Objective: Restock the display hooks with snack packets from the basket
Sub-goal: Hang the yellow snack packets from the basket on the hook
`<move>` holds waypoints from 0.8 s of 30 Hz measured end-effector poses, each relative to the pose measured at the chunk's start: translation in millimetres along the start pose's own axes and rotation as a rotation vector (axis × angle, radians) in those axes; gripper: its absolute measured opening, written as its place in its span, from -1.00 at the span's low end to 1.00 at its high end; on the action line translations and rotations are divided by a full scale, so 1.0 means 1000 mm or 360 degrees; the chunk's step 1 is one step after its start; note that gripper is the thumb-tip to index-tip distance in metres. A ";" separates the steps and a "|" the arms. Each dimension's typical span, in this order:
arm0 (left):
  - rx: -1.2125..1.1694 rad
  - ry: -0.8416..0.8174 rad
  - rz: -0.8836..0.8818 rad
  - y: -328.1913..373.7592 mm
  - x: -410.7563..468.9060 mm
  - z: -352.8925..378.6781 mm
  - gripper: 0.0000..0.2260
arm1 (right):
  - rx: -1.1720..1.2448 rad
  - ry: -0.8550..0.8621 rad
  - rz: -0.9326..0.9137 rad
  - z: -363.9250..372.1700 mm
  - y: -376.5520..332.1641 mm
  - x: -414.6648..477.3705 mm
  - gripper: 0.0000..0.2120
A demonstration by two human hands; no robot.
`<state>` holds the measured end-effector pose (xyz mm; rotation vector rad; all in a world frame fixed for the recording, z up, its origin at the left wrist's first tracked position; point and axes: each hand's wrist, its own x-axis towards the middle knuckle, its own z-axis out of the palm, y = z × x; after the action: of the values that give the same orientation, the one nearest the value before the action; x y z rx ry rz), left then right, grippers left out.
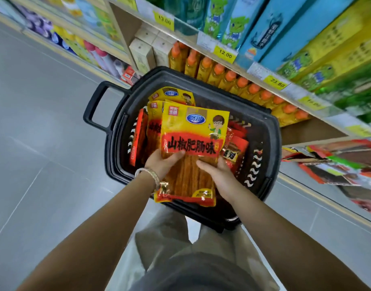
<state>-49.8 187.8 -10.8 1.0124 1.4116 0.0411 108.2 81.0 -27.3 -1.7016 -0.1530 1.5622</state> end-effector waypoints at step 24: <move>-0.0229 0.0659 -0.0292 -0.042 -0.004 -0.069 -0.50 | -0.0037 0.0658 0.0069 0.020 0.005 0.049 -0.58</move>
<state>-129.7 197.8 -21.2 0.7776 1.8462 0.2248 100.0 115.9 -67.1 -2.0168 0.0784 1.2089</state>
